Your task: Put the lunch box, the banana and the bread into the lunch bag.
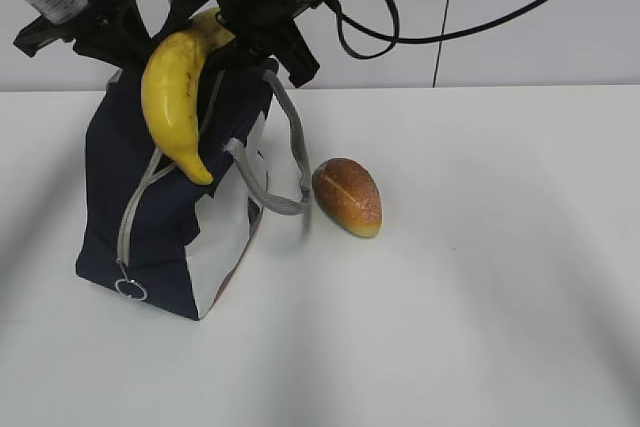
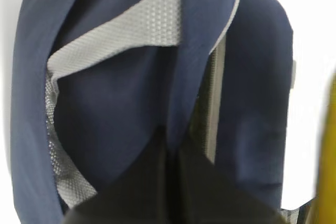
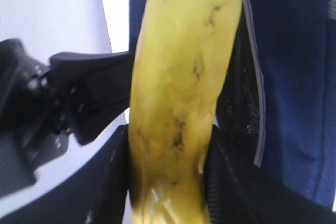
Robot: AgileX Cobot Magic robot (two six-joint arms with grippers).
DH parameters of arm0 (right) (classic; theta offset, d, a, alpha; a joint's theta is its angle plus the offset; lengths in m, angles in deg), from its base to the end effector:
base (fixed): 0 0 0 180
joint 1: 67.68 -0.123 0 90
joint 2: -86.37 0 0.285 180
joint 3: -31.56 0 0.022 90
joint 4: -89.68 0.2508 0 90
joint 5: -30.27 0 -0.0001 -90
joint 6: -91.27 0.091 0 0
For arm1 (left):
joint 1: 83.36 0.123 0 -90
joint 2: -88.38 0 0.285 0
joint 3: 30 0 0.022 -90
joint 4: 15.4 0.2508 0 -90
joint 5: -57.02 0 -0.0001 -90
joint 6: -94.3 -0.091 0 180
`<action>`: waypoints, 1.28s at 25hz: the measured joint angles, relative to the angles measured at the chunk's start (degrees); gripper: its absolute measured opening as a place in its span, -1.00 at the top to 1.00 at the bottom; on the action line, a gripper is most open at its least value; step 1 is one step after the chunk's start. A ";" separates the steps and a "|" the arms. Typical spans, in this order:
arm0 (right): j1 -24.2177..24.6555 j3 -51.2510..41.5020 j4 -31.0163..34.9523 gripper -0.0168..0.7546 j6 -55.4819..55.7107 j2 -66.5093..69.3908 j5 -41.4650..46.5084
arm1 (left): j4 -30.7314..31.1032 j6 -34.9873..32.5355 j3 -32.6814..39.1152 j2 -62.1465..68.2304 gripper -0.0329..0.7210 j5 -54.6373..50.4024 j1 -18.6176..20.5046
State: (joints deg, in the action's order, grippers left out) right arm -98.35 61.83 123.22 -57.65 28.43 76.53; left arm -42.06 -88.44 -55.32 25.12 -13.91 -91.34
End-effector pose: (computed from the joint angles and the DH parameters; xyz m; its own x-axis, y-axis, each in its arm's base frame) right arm 0.3803 0.2678 0.3219 -0.9239 0.3327 -0.1889 0.0778 0.6468 0.7587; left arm 0.3979 -0.0948 0.3157 -0.9567 0.0294 -0.2896 0.1590 0.8862 -0.4352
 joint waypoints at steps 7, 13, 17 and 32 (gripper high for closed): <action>0.14 0.00 10.05 0.18 -0.39 3.95 -3.72 | 0.40 0.00 0.00 0.00 0.92 -0.05 0.00; 1.63 0.00 21.40 0.18 -7.69 4.20 -4.80 | 0.40 -0.02 0.00 0.00 0.92 0.01 0.00; 2.90 0.00 23.15 0.18 -10.81 4.20 -4.70 | 0.23 0.07 0.00 0.00 0.92 0.81 0.00; 3.12 0.13 15.96 0.18 -18.37 7.20 -6.64 | 0.24 -0.01 0.00 0.00 0.92 0.26 0.00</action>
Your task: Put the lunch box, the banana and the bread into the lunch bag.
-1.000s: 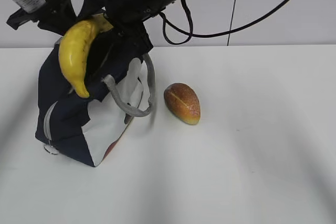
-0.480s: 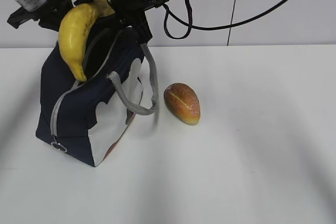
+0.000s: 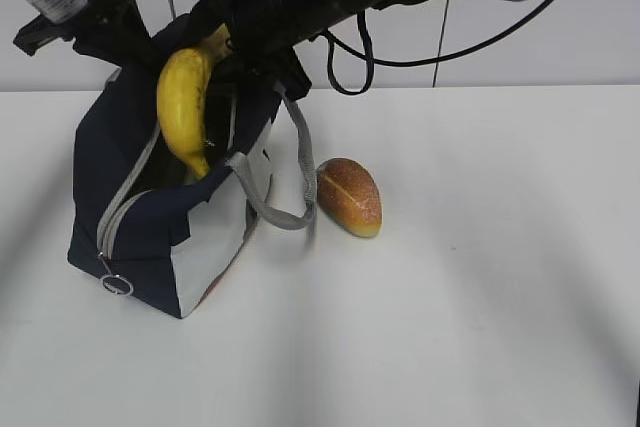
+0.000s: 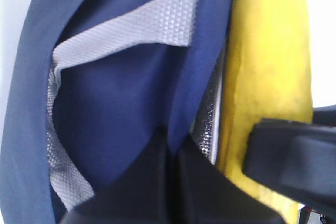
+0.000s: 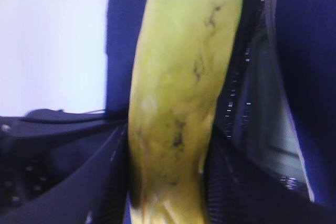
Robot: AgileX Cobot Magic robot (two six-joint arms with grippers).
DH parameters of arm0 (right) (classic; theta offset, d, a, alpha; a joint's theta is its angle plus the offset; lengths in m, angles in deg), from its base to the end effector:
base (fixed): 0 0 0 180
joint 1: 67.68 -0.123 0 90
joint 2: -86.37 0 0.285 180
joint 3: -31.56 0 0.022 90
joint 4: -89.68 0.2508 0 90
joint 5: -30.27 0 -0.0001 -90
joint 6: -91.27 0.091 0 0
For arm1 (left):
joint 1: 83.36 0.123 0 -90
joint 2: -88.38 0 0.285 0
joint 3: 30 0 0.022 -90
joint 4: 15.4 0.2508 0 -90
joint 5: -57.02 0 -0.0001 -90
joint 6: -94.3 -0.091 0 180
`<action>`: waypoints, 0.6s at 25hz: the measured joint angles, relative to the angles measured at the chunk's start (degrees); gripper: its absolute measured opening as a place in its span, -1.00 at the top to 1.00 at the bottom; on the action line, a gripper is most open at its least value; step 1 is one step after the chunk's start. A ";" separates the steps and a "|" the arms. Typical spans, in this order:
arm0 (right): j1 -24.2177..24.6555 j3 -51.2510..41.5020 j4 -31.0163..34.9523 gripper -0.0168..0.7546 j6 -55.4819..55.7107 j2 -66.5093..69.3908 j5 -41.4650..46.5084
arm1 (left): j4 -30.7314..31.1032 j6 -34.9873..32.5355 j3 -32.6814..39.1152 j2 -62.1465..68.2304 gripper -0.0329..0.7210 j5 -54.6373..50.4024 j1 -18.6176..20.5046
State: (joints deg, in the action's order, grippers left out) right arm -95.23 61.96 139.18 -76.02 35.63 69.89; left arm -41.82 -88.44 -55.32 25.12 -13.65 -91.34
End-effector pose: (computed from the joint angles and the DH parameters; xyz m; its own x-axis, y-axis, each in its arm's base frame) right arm 0.4184 0.2681 0.2787 -0.9191 0.3261 -0.2211 0.0058 0.5722 0.8201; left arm 0.3984 -0.0944 0.3156 -0.9554 0.0286 -0.2939 0.1593 0.8881 -0.4313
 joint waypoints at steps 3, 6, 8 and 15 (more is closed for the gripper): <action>0.00 0.00 -4.73 0.18 0.50 0.07 1.79 | -0.06 0.00 0.00 0.00 0.92 0.00 0.00; 0.00 0.00 -9.91 0.18 1.53 0.07 3.33 | -0.34 0.00 0.00 0.00 0.92 0.00 0.00; 0.00 0.00 -11.97 0.18 1.71 0.07 3.77 | -0.62 0.00 0.00 0.00 0.92 0.00 0.00; 0.00 0.00 -12.98 0.18 1.71 0.13 4.25 | -1.15 0.00 0.00 0.00 0.92 0.00 0.00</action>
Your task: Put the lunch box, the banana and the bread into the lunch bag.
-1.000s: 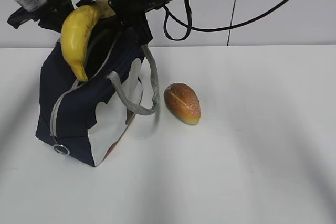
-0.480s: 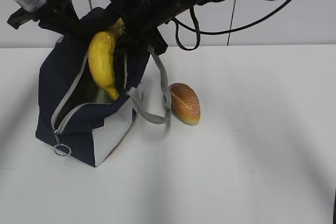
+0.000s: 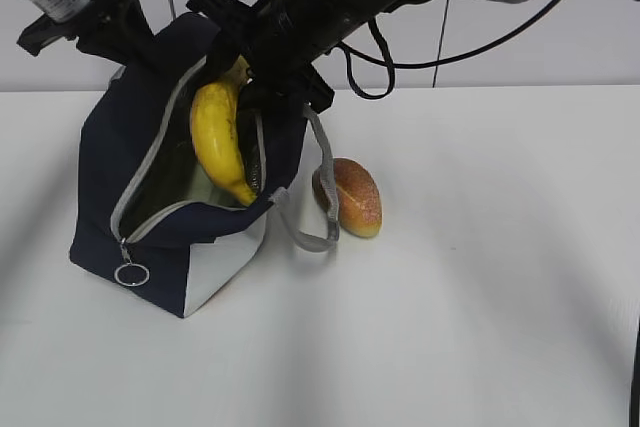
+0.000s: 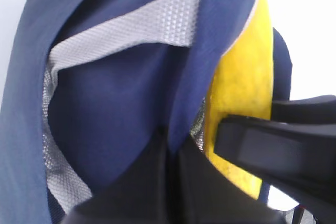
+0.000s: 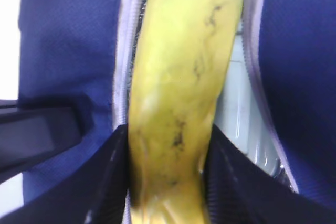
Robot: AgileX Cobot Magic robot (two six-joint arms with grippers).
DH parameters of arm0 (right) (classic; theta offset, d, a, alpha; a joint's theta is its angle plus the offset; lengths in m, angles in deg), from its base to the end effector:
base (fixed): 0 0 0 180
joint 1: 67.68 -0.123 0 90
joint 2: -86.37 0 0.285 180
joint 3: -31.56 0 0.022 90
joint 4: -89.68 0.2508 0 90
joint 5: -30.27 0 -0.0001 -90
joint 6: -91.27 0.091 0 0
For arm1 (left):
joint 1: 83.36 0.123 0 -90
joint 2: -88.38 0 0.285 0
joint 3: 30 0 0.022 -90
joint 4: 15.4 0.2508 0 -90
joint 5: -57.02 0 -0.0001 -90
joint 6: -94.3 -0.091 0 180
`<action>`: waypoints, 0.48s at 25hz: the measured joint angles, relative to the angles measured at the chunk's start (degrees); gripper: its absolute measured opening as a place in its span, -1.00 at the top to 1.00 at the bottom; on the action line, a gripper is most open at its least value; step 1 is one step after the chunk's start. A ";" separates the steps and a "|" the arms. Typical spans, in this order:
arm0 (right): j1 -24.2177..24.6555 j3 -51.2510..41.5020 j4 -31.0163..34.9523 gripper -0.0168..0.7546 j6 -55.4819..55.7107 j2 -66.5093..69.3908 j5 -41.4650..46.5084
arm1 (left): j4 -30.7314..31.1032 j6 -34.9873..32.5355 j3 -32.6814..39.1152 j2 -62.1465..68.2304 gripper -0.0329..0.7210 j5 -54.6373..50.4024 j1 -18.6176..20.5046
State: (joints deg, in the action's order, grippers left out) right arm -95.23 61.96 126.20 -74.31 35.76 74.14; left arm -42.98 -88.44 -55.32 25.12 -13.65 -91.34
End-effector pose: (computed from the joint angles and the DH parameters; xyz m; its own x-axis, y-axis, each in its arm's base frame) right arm 0.4160 0.2594 0.2654 -0.9297 0.2094 -0.3030 -0.0596 0.7263 0.6848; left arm 0.3982 -0.0960 0.3164 -0.9562 0.0223 -0.2917 0.1576 0.8793 -0.4494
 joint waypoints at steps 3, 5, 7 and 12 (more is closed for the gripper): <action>0.00 0.14 1.10 0.14 -0.64 1.07 0.11 | 0.00 0.00 0.00 0.00 0.92 0.00 0.00; 0.00 0.14 4.29 0.03 -4.10 1.97 0.11 | 0.00 0.00 0.00 0.00 0.92 0.00 0.00; 0.00 0.14 8.36 -0.19 -8.33 2.88 0.11 | 0.00 0.00 0.00 0.00 0.92 0.00 0.00; 0.00 0.14 12.28 -0.58 -13.92 3.24 0.11 | 0.16 0.00 0.00 0.00 0.92 0.00 0.06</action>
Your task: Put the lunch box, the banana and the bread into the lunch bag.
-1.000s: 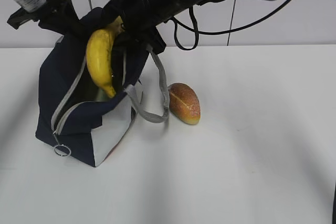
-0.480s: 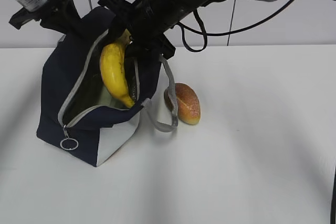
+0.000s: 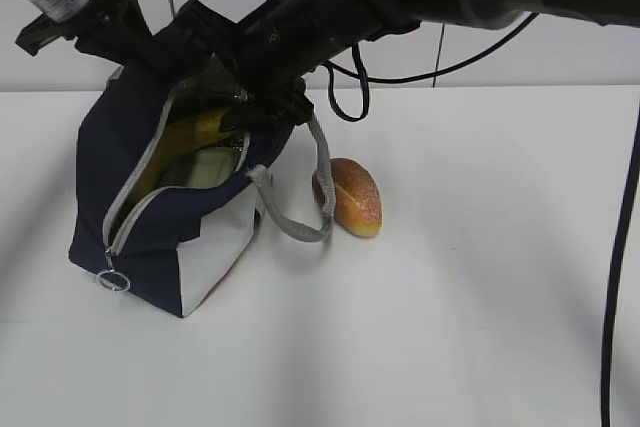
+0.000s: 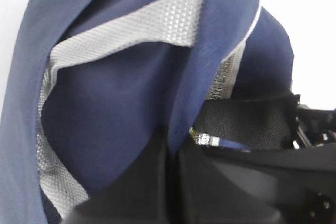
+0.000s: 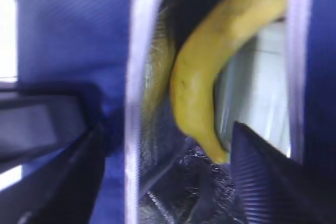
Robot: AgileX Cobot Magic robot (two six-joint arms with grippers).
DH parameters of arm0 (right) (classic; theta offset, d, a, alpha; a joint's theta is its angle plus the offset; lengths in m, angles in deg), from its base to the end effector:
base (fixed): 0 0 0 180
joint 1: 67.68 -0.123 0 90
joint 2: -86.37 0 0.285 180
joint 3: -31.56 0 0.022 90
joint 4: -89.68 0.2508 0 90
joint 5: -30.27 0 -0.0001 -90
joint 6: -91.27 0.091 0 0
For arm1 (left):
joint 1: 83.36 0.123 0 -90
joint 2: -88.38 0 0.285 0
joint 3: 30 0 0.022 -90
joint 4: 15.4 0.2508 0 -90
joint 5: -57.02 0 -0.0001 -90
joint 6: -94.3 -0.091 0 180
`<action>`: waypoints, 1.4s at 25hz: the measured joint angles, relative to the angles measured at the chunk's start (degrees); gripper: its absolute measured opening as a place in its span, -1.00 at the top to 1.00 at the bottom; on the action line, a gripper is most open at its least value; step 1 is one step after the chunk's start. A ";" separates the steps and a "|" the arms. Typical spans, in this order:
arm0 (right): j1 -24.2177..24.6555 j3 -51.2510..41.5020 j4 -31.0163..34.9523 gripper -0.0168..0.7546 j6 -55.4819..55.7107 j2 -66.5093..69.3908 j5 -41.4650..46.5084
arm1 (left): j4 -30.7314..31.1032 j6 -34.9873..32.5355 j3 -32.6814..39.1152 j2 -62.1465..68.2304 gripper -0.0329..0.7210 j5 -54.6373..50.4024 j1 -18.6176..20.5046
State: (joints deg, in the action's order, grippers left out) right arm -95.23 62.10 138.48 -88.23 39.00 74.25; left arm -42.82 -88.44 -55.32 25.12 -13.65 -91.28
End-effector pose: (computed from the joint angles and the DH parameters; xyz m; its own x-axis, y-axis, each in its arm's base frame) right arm 0.4196 0.2726 0.2472 -0.9419 0.1258 -0.3116 -0.1567 0.6558 0.7385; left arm 0.3983 -0.0953 0.3163 -0.9561 0.0221 -0.2920 0.1569 0.8807 -0.4469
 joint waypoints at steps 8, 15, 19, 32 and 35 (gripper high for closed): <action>2.03 0.11 -1.84 -0.54 -4.05 -1.60 4.57 | 0.00 0.00 0.00 0.00 0.92 0.00 0.00; 4.66 1.90 -13.35 -0.50 -4.07 -6.81 12.67 | 0.00 0.00 0.00 0.00 0.92 0.00 0.00; 5.35 2.28 -21.87 -0.47 -3.71 -9.79 20.72 | 0.00 0.00 0.00 0.00 0.92 0.00 0.00; 5.66 -1.39 -44.03 -0.42 -7.18 -12.20 26.75 | 0.06 0.00 0.00 0.00 0.92 0.00 0.00; 5.66 -4.00 -45.31 -0.42 -8.64 -12.20 26.78 | 0.11 0.00 0.00 0.00 0.92 0.00 0.00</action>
State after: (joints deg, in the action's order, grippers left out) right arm -89.57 58.09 93.17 -96.87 26.80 101.03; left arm -42.70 -88.44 -55.32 25.12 -13.65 -91.28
